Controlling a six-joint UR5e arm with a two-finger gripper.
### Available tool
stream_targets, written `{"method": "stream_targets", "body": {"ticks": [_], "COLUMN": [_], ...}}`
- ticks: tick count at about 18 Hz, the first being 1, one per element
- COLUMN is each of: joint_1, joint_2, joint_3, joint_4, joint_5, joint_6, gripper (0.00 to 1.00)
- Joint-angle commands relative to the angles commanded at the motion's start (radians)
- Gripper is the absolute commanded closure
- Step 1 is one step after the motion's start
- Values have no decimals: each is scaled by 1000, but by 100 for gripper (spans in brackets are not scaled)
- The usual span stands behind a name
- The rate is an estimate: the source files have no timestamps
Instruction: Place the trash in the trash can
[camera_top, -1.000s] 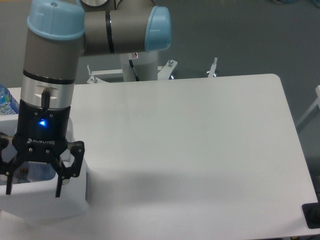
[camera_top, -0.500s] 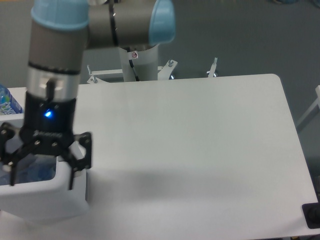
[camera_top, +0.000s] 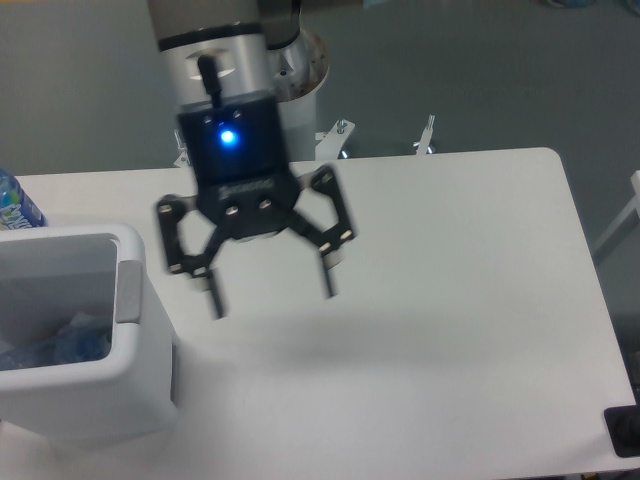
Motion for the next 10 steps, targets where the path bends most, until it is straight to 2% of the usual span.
{"method": "stream_targets", "body": {"ticks": [3, 7, 10], "joint_1": [2, 9, 12], "joint_2": [26, 48, 60], "joint_3": [-28, -28, -28], "joint_4": [-77, -199, -238], "joint_5": [39, 37, 37], "joint_6": [158, 240, 266], "gripper": [0, 0, 0]}}
